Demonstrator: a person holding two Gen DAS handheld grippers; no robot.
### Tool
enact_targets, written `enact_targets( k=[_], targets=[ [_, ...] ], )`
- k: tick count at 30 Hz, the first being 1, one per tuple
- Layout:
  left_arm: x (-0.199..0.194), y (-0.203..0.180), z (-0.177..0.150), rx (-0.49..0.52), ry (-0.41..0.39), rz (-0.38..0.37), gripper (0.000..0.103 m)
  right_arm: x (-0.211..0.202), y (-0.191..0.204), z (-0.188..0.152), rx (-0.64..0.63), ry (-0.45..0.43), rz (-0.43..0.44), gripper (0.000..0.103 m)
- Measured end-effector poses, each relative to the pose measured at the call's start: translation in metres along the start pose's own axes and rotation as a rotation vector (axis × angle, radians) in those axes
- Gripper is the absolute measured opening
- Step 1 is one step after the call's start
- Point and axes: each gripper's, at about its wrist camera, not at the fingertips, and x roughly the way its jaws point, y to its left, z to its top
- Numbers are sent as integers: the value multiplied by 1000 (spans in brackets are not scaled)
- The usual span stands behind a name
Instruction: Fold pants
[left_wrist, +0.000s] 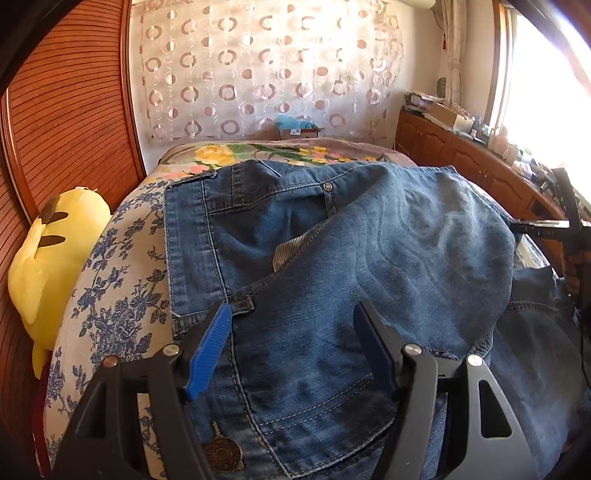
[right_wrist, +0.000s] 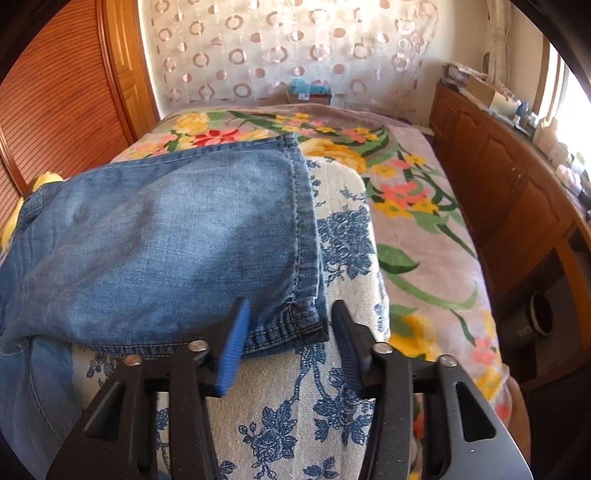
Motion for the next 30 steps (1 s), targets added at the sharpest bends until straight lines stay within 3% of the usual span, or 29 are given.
enact_targets(
  k=[3,12,18,21,23,25,27,30],
  targets=[
    [1,4,0,-16,3,-3,68,-5,1,-1,-7,-4,-1,17],
    [0,8,1,-32,-15,-12,68,-76,-8,-15,2,-129,-60,13],
    [1,10,1,-35,-12,-18,68,-88,-16,-49,14,-49,-59,14],
    [1,9,1,-29,-14,-10,68,-81,-14,-57,21,-14,-44,17],
    [-2,7,3,-19,-13,-18,68,-80,-13,-54,21,-23,-57,25],
    [-5,7,10,-21,-3,-35,68,-82,-12,-43,24,-53,-47,31],
    [-11,10,22,-10,-12,-46,68,-83,-9,-31,11,-79,-34,44],
    [-15,11,40,39,-27,-12,68,-78,-3,-4,-16,-114,-20,49]
  ],
)
